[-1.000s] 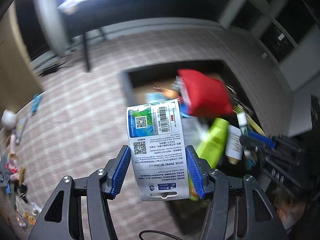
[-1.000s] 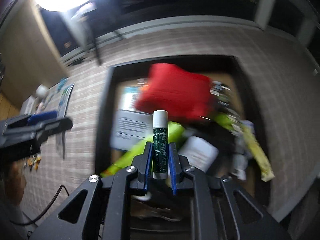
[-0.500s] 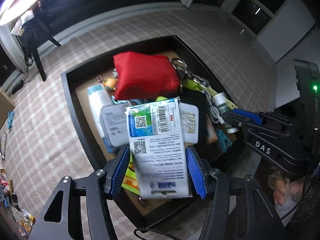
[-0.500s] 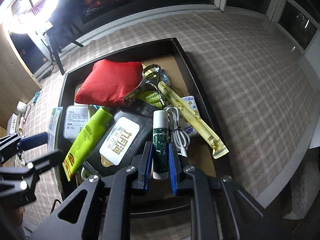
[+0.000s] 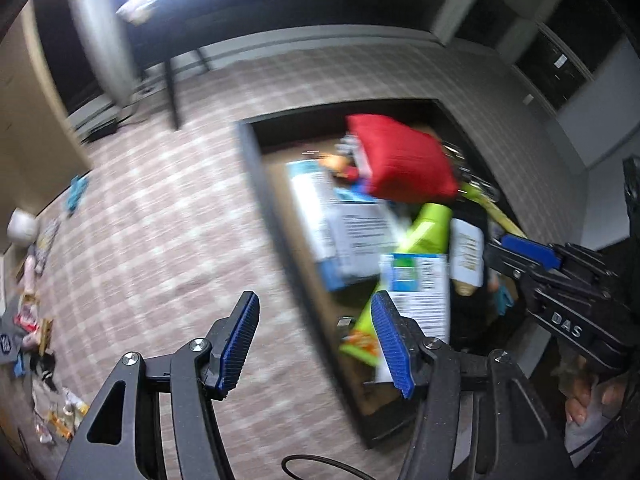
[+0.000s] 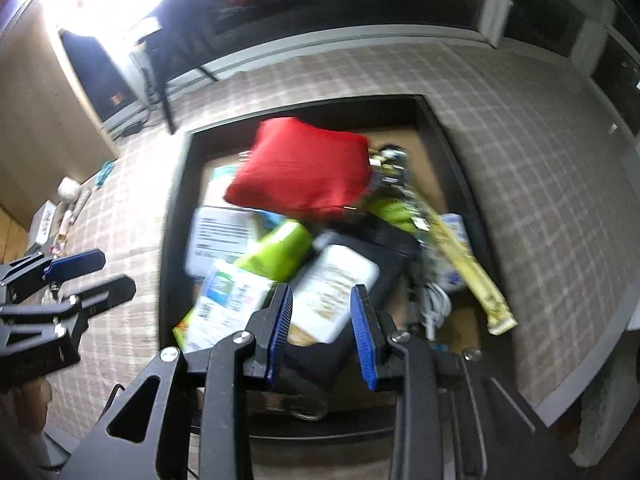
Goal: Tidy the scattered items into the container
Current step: 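Carry the card package and lip balm to the tray and release both, then grasp a foil sachet with the left gripper while the right gripper grasps another sachet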
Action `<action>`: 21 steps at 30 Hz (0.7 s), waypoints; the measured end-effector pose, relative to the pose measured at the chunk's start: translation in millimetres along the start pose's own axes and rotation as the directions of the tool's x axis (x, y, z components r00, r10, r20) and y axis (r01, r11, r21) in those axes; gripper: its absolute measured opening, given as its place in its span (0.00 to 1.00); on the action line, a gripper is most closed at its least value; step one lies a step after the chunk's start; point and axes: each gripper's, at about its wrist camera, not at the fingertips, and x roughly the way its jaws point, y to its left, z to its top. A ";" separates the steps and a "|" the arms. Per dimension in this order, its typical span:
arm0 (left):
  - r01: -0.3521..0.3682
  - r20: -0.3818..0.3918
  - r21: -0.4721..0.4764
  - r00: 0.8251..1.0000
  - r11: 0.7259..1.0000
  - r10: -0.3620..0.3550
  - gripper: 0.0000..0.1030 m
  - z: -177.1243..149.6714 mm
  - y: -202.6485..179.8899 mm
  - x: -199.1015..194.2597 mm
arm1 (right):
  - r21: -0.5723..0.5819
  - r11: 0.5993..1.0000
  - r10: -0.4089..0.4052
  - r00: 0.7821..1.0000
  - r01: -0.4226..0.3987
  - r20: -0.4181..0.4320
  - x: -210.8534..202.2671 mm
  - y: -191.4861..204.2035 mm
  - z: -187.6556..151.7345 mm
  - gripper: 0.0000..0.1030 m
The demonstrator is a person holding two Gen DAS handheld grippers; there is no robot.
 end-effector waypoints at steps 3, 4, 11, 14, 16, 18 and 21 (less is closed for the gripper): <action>-0.040 0.009 -0.065 0.999 0.997 0.040 0.54 -8.7 43.1 -6.4 | -0.051 0.998 0.027 1.000 -0.028 -0.009 5.4 26.9 7.9 0.29; -0.051 0.011 -0.079 0.999 0.996 0.052 0.54 -12.4 54.5 -8.6 | -0.070 0.997 0.037 0.999 -0.038 -0.011 7.1 36.3 10.4 0.29; -0.153 0.012 -0.261 0.987 0.953 0.162 0.54 -59.4 159.3 -26.9 | -0.228 0.964 0.132 0.990 -0.138 -0.038 20.4 119.5 17.5 0.29; -0.201 -0.001 -0.337 0.977 0.920 0.213 0.54 -91.2 201.7 -35.8 | -0.312 0.930 0.181 0.981 -0.193 -0.070 28.7 166.6 12.8 0.29; -0.224 -0.012 -0.385 0.971 0.895 0.238 0.54 -112.1 226.8 -41.5 | -0.368 0.901 0.211 0.973 -0.231 -0.094 32.9 199.6 5.4 0.29; -0.247 -0.027 -0.435 0.965 0.866 0.261 0.54 -134.5 253.1 -46.7 | -0.419 0.870 0.232 0.965 -0.262 -0.120 36.2 230.1 -2.6 0.29; -0.271 -0.049 -0.515 0.956 0.813 0.288 0.54 -165.1 289.8 -54.8 | -0.485 0.819 0.258 0.951 -0.308 -0.168 43.5 275.0 -17.0 0.30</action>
